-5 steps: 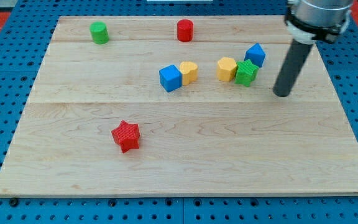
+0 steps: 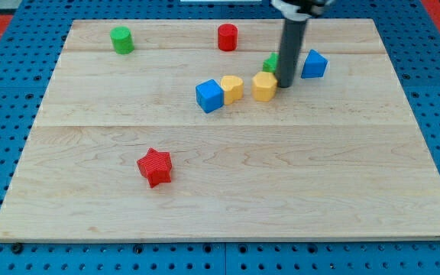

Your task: Place the green star and the blue triangle in a diagonal line

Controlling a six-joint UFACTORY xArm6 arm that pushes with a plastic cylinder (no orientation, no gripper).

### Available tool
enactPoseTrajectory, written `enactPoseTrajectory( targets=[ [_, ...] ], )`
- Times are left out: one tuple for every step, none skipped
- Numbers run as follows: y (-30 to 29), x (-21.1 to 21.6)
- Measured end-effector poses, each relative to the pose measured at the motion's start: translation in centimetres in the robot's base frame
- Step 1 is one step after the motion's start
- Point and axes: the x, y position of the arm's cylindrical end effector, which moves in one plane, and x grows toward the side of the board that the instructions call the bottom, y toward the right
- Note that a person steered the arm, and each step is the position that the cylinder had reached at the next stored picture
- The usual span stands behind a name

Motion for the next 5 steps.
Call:
enactPoseTrajectory(
  targets=[
    [-4.2, -2.9],
    [-1.0, -1.3],
    [1.9, -0.1],
    [-1.0, -0.1],
    [-4.6, -2.4]
  ],
)
